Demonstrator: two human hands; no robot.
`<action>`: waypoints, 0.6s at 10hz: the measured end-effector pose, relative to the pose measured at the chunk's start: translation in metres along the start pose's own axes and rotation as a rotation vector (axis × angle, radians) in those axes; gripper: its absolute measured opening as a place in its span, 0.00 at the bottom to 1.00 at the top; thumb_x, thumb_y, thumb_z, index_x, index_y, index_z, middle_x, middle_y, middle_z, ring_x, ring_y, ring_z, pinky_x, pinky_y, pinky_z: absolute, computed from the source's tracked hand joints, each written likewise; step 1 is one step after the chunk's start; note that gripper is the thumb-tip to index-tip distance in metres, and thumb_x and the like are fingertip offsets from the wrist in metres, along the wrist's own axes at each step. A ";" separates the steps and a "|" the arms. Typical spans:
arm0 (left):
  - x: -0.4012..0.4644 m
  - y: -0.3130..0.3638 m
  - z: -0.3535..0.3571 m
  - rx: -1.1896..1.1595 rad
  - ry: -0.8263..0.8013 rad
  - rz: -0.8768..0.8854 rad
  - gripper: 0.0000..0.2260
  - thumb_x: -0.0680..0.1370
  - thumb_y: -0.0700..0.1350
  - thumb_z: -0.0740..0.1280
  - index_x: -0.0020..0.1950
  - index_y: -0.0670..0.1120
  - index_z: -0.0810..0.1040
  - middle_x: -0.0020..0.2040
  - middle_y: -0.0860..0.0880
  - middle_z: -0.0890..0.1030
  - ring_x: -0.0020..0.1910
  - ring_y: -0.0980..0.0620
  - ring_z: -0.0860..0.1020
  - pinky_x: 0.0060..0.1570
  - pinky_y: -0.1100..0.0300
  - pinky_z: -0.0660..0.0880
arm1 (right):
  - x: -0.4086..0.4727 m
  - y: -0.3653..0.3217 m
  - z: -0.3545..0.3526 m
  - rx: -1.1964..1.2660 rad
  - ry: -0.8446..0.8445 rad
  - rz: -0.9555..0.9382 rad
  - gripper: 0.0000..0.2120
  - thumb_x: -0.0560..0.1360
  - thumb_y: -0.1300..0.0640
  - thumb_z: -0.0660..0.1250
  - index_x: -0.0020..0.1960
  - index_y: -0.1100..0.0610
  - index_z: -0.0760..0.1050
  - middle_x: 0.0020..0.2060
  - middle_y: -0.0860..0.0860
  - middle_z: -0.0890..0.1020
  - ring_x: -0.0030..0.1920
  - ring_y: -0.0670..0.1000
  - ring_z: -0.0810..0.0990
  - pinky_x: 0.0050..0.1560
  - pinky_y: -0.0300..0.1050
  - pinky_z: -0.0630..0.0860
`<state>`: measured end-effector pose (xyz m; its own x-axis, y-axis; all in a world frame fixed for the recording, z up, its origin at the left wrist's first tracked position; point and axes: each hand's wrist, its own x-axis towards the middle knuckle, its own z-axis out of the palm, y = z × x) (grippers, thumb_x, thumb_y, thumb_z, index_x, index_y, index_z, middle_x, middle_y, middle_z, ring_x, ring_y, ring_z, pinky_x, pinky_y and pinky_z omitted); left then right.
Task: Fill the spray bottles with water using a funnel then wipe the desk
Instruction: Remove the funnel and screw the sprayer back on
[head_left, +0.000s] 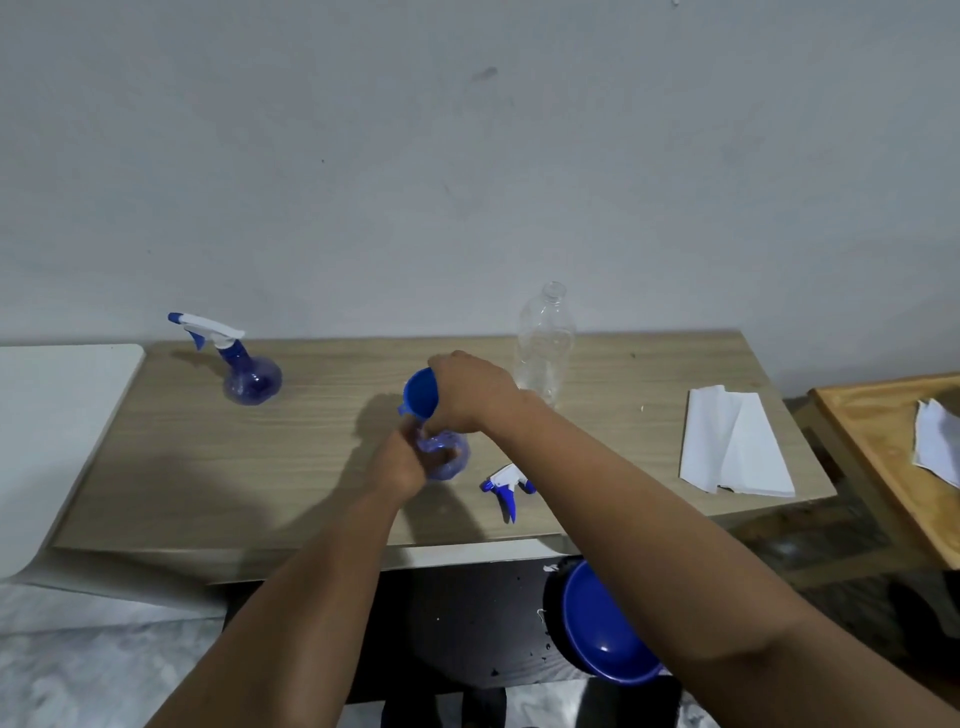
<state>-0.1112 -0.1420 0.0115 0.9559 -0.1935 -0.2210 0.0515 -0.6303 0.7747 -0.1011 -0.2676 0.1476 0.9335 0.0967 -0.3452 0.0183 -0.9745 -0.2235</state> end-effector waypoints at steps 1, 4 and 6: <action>-0.010 -0.001 -0.007 0.105 -0.013 -0.107 0.18 0.71 0.53 0.78 0.52 0.54 0.73 0.44 0.53 0.77 0.40 0.60 0.78 0.43 0.67 0.74 | 0.004 -0.008 -0.011 -0.095 -0.069 0.013 0.34 0.63 0.44 0.83 0.63 0.53 0.73 0.55 0.51 0.79 0.53 0.57 0.81 0.52 0.53 0.82; -0.008 0.009 -0.007 -0.004 -0.056 -0.119 0.18 0.72 0.50 0.77 0.56 0.45 0.76 0.50 0.51 0.80 0.51 0.48 0.80 0.54 0.55 0.74 | 0.007 -0.021 -0.017 -0.132 -0.046 0.098 0.38 0.60 0.41 0.86 0.63 0.54 0.74 0.58 0.54 0.78 0.61 0.59 0.76 0.55 0.55 0.76; -0.005 0.008 -0.008 -0.012 -0.092 -0.135 0.20 0.72 0.50 0.77 0.60 0.45 0.78 0.53 0.49 0.82 0.52 0.48 0.80 0.55 0.55 0.75 | 0.007 -0.028 -0.016 -0.192 -0.034 0.116 0.38 0.63 0.42 0.85 0.66 0.55 0.75 0.60 0.54 0.77 0.61 0.60 0.78 0.58 0.56 0.74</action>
<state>-0.1131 -0.1401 0.0229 0.9095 -0.1762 -0.3764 0.1815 -0.6464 0.7411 -0.0895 -0.2425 0.1662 0.9207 -0.0150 -0.3901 -0.0179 -0.9998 -0.0038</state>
